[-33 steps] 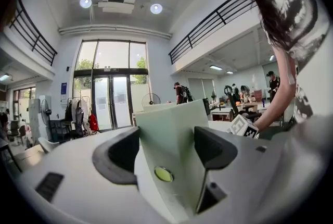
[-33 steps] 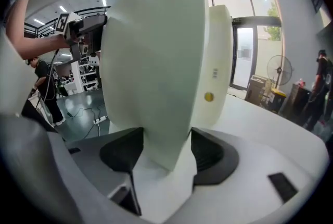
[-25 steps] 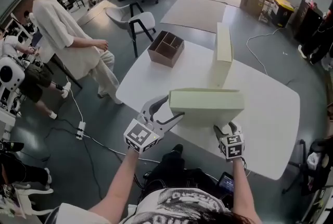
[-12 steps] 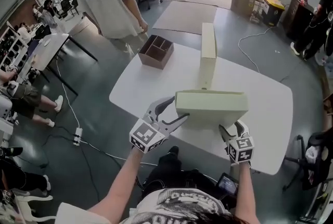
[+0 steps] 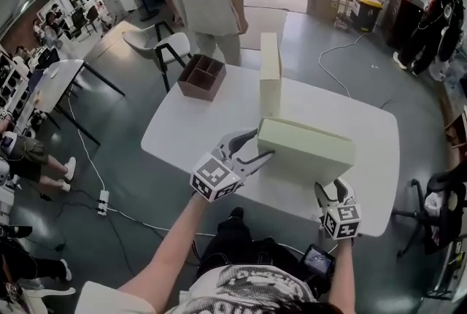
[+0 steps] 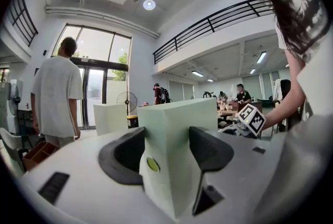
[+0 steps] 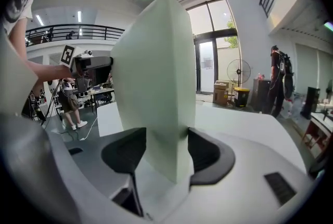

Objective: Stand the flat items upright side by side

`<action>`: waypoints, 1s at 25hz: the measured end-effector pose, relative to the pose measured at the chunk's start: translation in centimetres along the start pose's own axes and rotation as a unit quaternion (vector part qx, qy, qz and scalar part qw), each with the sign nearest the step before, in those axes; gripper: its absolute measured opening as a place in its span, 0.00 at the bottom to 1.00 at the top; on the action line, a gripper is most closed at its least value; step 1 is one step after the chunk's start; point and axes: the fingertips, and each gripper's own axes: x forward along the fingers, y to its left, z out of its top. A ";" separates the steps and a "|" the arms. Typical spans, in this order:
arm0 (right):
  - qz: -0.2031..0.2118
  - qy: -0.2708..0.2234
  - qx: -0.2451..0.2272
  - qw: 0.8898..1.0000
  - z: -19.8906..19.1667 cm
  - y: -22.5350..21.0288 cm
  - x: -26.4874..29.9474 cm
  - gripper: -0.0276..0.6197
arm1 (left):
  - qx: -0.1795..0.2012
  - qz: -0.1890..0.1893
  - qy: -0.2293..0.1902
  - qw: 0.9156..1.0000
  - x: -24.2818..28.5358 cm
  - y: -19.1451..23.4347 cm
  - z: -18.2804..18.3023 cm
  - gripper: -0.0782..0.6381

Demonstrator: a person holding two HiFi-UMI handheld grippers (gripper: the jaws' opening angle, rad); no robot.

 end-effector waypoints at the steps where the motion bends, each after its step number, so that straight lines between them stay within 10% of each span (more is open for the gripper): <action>1: -0.004 0.002 -0.003 1.000 -0.3 -0.2 -0.5 0.43 | 0.001 -0.004 -0.001 1.000 0.8 0.1 0.1 0.48; 16: 0.004 -0.013 -0.047 0.999 -1.0 1.6 -3.3 0.42 | -0.018 -0.036 -0.031 0.999 7.0 2.1 0.8 0.37; 19: 0.014 -0.036 -0.019 0.999 0.1 0.4 -3.6 0.63 | -0.032 -0.041 -0.036 0.998 6.9 1.9 0.5 0.37; 25: 0.067 -0.055 -0.035 0.996 2.4 0.2 -2.5 0.61 | -0.040 -0.040 -0.037 0.998 6.9 2.1 0.2 0.37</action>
